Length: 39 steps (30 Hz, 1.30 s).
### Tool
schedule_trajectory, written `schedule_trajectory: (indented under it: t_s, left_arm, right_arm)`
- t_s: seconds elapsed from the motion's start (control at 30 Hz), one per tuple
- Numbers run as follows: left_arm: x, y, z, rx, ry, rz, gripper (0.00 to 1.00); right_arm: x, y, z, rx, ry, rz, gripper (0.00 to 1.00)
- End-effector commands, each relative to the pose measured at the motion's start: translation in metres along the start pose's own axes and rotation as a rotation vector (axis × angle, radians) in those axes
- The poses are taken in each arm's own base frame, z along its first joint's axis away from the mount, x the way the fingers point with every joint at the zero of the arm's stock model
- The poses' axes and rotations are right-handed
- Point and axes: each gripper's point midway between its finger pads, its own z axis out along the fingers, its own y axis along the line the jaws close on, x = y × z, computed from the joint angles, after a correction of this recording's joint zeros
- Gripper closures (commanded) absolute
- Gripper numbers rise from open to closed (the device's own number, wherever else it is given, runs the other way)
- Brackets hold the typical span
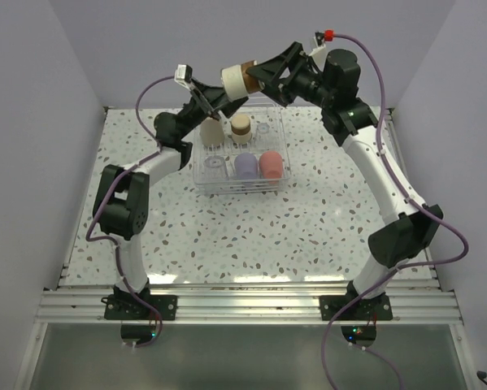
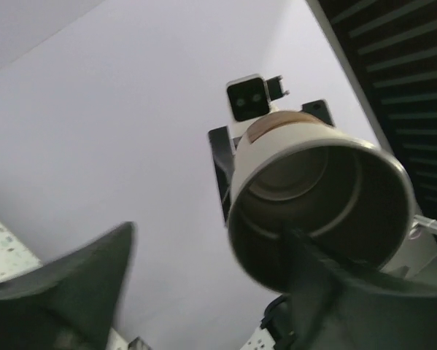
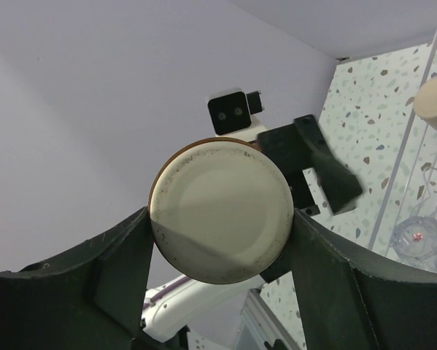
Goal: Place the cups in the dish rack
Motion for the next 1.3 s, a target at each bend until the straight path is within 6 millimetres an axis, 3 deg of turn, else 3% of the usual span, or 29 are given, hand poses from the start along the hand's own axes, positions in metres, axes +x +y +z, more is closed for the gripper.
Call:
schedule_trajectory:
  t_s: [0.0,0.1,0.17,0.2,0.27,0.3,0.33,0.43,0.47,0.53,0.57,0.6,0.7,0.77,0.8,0.87,1.0,1.27]
  left_arm:
    - [0.007,-0.027,-0.017,0.073,0.036,0.114,0.01]
    - [0.002,-0.017,-0.032,0.026,0.017,0.103,0.00]
    - [-0.003,-0.010,-0.043,-0.030,0.004,0.110,0.00]
    - [-0.004,-0.006,-0.048,-0.057,0.001,0.142,0.00]
    - [-0.010,0.000,-0.059,-0.140,-0.017,0.147,0.00]
    - [-0.011,0.002,-0.063,-0.166,-0.012,0.188,0.00]
    - [-0.016,-0.003,-0.066,-0.184,-0.018,0.212,0.00]
    - [-0.018,0.014,-0.080,-0.300,0.002,0.249,0.00]
    - [-0.020,0.018,-0.086,-0.364,0.004,0.235,0.00]
    - [-0.020,0.022,-0.091,-0.424,0.044,0.327,0.00]
    - [-0.019,0.032,-0.098,-0.499,0.069,0.305,0.00]
    - [-0.021,0.040,-0.103,-0.543,0.089,0.378,0.00]
    - [-0.019,0.050,-0.118,-0.646,0.114,0.421,0.00]
    - [-0.014,0.052,-0.127,-0.688,0.132,0.421,0.00]
    - [-0.013,0.053,-0.131,-0.701,0.137,0.443,0.00]
    - [-0.008,0.053,-0.138,-0.725,0.144,0.442,0.00]
    - [-0.001,0.057,-0.151,-0.764,0.156,0.447,0.00]
    - [0.009,0.079,-0.166,-0.804,0.170,0.394,0.00]
  right_arm:
    - [-0.016,0.022,-0.004,-0.027,-0.049,-0.080,1.00]
    - [-0.027,0.017,-0.004,0.004,-0.070,-0.115,1.00]
    - [-0.037,0.002,0.002,0.049,-0.088,-0.158,1.00]
    - [-0.042,0.005,-0.001,0.070,-0.095,-0.180,1.00]
    - [-0.050,-0.015,0.009,0.130,-0.110,-0.238,1.00]
    - [-0.056,-0.013,0.008,0.142,-0.122,-0.259,1.00]
    - [-0.058,-0.032,0.018,0.180,-0.114,-0.289,1.00]
    - [-0.072,-0.051,0.026,0.250,-0.141,-0.367,1.00]
    - [-0.078,-0.070,0.035,0.301,-0.157,-0.379,1.00]
    - [-0.087,-0.089,0.041,0.357,-0.174,-0.436,1.00]
    - [-0.086,-0.114,0.052,0.402,-0.165,-0.440,1.00]
    - [-0.096,-0.117,0.052,0.429,-0.204,-0.462,1.00]
    - [-0.109,-0.156,0.065,0.527,-0.238,-0.535,1.00]
    - [-0.117,-0.169,0.069,0.564,-0.260,-0.585,1.00]
    - [-0.116,-0.192,0.076,0.599,-0.250,-0.596,1.00]
    - [-0.121,-0.208,0.082,0.630,-0.272,-0.619,1.00]
    - [-0.113,-0.247,0.099,0.676,-0.262,-0.636,1.00]
    - [-0.108,-0.284,0.111,0.768,-0.280,-0.741,1.00]
